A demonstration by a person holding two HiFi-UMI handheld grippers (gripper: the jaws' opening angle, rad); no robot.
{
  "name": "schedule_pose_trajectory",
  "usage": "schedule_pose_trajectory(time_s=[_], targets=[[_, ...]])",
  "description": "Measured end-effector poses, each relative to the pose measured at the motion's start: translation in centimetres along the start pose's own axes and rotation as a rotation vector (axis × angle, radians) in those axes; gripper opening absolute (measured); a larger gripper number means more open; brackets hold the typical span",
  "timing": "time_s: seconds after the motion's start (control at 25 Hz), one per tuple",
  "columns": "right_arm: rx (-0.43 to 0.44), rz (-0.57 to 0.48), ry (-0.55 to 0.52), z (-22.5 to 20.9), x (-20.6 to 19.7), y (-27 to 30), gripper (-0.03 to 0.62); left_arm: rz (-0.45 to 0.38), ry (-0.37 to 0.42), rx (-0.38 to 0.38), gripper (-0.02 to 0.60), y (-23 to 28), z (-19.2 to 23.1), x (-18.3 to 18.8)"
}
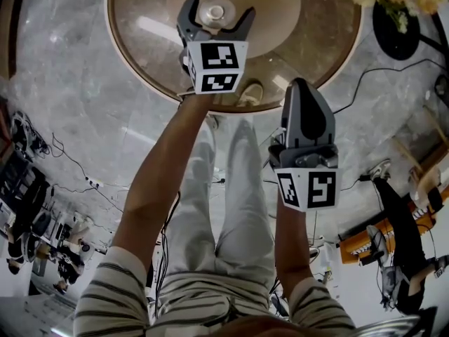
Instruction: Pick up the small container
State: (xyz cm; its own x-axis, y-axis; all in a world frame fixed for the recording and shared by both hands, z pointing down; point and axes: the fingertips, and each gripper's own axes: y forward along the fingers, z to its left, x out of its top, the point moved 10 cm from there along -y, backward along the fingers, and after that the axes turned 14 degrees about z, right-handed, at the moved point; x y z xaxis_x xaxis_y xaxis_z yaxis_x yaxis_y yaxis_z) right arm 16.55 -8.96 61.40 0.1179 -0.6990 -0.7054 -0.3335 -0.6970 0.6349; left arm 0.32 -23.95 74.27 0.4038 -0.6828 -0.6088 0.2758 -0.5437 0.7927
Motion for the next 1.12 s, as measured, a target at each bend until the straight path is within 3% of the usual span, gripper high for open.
schedule_pose_trajectory(time_s=[0.28, 0.76, 1.12], targets=[[-0.009, 0.010, 0.009, -0.3, -0.2, 0.3, 0.011, -0.005, 0.012, 0.045, 0.330, 0.3, 0.5, 0.4], [-0.022, 0.001, -0.006, -0.2, 0.0, -1.2, 0.011, -0.016, -0.033, 0.030, 0.331, -1.4, 0.8, 0.3], [-0.030, -0.035, -0.026, 0.8, 1.7, -3.7, 0.009, -0.047, -0.050, 0.015, 0.331, -5.5, 0.3, 2.2]])
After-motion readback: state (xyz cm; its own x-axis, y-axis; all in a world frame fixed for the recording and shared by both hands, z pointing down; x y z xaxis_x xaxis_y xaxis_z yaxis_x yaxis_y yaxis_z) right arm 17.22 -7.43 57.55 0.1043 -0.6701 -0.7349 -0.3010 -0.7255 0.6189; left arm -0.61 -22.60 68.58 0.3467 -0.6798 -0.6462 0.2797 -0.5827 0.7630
